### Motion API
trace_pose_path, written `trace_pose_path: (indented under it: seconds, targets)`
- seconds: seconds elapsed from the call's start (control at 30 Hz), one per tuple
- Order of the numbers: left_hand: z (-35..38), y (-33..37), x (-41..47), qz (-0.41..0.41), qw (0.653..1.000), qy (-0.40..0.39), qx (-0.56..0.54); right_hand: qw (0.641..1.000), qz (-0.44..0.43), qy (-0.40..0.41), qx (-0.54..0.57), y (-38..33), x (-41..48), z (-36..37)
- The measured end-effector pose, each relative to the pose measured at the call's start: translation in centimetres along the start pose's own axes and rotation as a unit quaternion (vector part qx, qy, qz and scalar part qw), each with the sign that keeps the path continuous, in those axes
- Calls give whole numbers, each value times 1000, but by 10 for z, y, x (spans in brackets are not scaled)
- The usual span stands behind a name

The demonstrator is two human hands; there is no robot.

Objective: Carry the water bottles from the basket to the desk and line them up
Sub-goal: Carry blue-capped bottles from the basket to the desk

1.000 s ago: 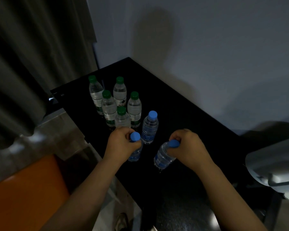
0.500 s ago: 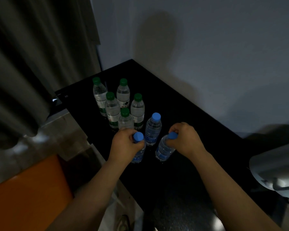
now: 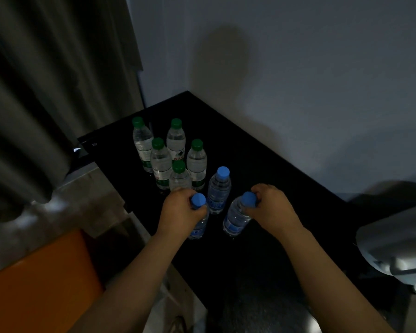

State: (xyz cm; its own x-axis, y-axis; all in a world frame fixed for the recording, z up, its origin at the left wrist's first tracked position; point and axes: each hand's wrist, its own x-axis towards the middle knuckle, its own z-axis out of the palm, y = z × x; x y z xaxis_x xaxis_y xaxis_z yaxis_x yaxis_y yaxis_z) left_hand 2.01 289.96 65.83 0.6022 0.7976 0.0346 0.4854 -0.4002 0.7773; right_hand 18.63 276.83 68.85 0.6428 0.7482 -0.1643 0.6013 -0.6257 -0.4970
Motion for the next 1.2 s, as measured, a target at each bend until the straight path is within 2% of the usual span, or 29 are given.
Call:
trace_pose_path:
  seconds: [0.23, 0.47, 0.57, 0.77, 1.03, 1.2]
  targets:
    - [-5, 1, 2, -4, 999, -33, 19, 998, 20, -12, -53, 10, -32, -5]
    - [-21, 12, -12, -13, 996, -54, 71, 992, 55, -87, -75, 14, -57, 3]
    - [-30, 11, -32, 3, 987, -103, 125, 988, 78, -113, -66, 15, -69, 13]
    - [-30, 3, -60, 47, 943, -249, 214, 983, 71, -145, -87, 17, -90, 31]
    - [-19, -15, -70, 69, 919, -316, 224, 985, 82, -128, -83, 14, -111, 45]
    - [-6, -12, -73, 89, 904, -355, 221, 980, 145, -121, -63, 19, -128, 42]
